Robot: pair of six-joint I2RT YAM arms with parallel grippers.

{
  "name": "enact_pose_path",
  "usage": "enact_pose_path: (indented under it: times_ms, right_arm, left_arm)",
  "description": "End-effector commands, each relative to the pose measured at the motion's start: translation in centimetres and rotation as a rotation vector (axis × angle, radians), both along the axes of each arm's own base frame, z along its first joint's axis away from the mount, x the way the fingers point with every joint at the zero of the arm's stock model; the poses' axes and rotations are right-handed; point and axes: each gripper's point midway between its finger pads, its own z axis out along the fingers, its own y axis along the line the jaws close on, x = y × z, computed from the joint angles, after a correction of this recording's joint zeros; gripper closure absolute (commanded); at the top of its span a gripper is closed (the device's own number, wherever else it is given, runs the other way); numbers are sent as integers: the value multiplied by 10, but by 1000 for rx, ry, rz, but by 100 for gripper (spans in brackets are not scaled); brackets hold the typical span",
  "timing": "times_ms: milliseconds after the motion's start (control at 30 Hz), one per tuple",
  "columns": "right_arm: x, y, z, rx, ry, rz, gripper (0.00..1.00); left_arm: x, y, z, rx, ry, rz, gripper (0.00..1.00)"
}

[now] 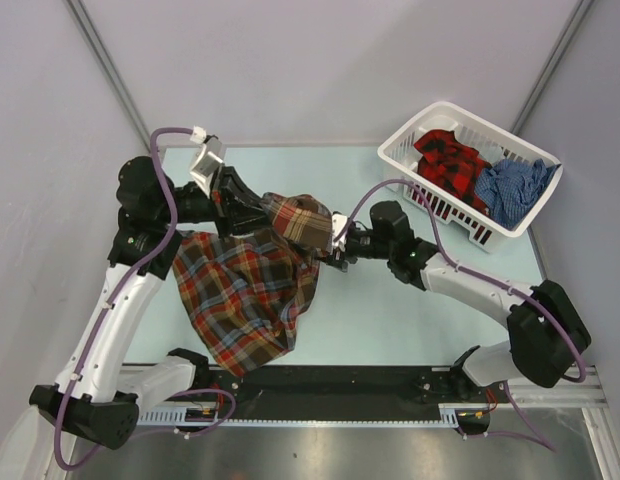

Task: Fold and stack the long sleeve shirts
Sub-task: Flatten the shirt out

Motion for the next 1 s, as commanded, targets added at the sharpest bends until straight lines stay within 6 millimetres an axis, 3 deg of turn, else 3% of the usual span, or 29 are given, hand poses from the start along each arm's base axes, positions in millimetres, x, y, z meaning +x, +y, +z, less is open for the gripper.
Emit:
enact_pose_path:
  times_ms: [0, 67, 267, 300, 367, 467, 500, 667, 767, 800, 833, 867, 900, 933, 967]
  right_arm:
    - [22, 8, 23, 107, -155, -117, 33]
    - [33, 9, 29, 148, -180, -181, 33]
    - [58, 8, 55, 270, -220, -310, 53]
    - [57, 9, 59, 286, -213, -310, 63]
    - [56, 9, 68, 312, -222, -307, 71]
    - [51, 7, 77, 325, -217, -290, 98]
    - [52, 2, 74, 308, -199, -286, 100]
    - [36, -11, 79, 266, -131, -166, 100]
    - [26, -21, 92, 251, -80, -108, 100]
    - [19, -25, 94, 234, -40, -92, 100]
    - [21, -30, 111, 251, -40, -90, 100]
    - [12, -30, 122, 265, -8, -50, 100]
    - [7, -32, 125, 259, 56, -46, 100]
    - [6, -38, 156, 300, 60, -17, 100]
    - [1, -40, 169, 336, 160, -19, 100]
  left_arm:
    - [0, 4, 24, -46, -72, 32, 100]
    - [2, 4, 23, -49, -62, 47, 100]
    - [7, 8, 19, -57, -36, 93, 100]
    - [9, 8, 18, -59, -33, 102, 100]
    - [15, 12, 15, -63, -16, 139, 100]
    - [31, 26, 13, -83, 14, 233, 100]
    - [39, 32, 16, -102, 24, 281, 100]
    - [90, 75, 13, -138, 68, 571, 99]
    - [142, 109, -10, -84, 158, 849, 94]
    - [155, 121, -23, -46, 188, 932, 92]
    - [185, 147, -42, -14, 234, 1111, 82]
    - [197, 158, -55, 20, 260, 1177, 81]
    - [219, 168, -81, 107, 303, 1221, 79]
    - [230, 181, -96, 160, 334, 1276, 70]
    - [236, 180, -107, 208, 365, 1252, 64]
